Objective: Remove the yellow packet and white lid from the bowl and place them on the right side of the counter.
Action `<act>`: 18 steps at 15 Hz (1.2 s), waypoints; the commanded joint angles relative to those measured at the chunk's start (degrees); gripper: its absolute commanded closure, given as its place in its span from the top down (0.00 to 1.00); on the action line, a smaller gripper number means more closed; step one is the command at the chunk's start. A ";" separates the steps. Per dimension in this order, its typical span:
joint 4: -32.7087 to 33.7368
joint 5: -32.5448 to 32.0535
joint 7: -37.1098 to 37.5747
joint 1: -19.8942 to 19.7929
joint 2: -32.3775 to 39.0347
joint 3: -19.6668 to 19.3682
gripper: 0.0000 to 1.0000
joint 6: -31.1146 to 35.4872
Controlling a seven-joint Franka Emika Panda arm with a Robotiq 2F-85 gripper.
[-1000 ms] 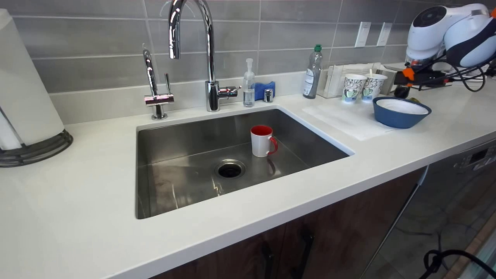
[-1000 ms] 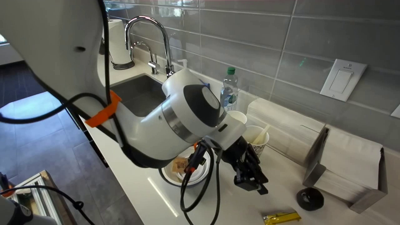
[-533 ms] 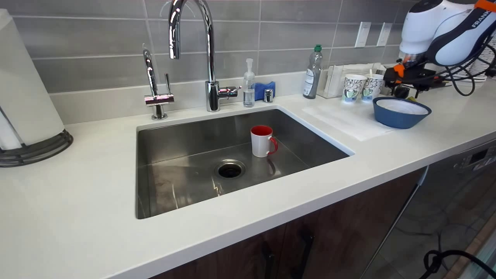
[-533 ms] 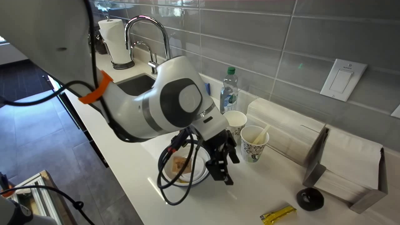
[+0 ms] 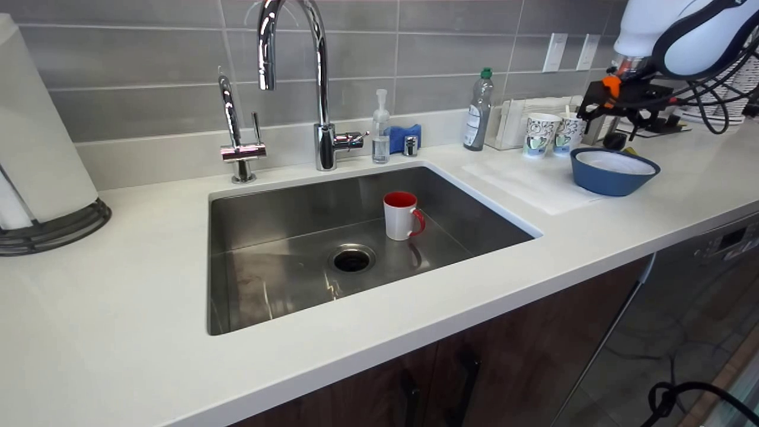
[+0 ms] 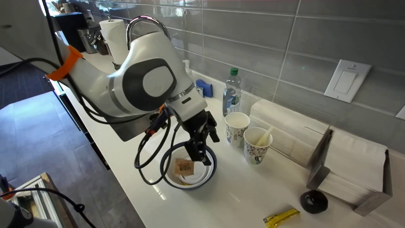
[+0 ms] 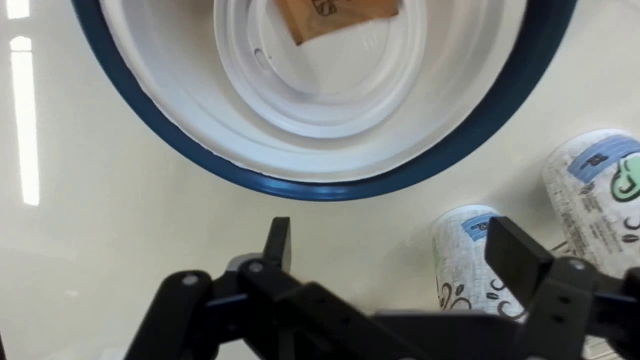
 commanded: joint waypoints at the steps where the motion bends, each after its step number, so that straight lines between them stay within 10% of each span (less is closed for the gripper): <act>1: -4.92 6.09 -9.51 1.20 -5.25 -0.02 1.00 -0.62; 9: -7.31 30.05 -37.40 2.68 -8.04 1.15 1.00 -6.70; 18: -4.26 32.97 -41.94 2.29 -6.04 1.89 0.37 -14.93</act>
